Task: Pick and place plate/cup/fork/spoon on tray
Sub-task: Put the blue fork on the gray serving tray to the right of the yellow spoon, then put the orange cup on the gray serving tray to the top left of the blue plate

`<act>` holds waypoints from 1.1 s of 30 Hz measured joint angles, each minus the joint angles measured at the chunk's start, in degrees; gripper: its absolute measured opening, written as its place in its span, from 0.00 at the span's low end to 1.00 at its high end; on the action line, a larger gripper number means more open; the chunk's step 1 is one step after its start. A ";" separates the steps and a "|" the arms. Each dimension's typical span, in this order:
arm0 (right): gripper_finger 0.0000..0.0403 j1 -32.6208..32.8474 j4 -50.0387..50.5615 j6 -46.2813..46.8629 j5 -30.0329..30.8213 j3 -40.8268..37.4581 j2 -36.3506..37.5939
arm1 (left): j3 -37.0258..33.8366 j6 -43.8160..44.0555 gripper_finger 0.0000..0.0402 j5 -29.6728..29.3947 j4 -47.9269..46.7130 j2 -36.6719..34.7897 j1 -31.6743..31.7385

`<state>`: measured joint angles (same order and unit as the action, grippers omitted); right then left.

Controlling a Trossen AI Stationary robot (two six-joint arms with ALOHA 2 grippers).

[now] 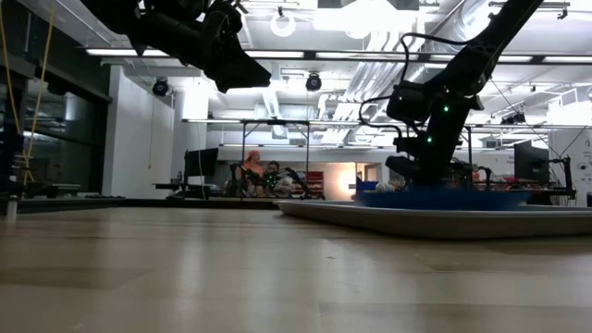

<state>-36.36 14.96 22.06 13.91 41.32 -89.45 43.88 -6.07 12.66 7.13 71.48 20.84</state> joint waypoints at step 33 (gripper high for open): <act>0.00 -2.19 7.54 -4.13 5.46 -0.04 3.72 | 0.02 -0.17 0.33 0.01 -1.53 0.00 -0.02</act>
<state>-38.55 22.51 17.93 19.37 41.28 -85.73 43.90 -6.24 12.67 5.60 71.48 20.82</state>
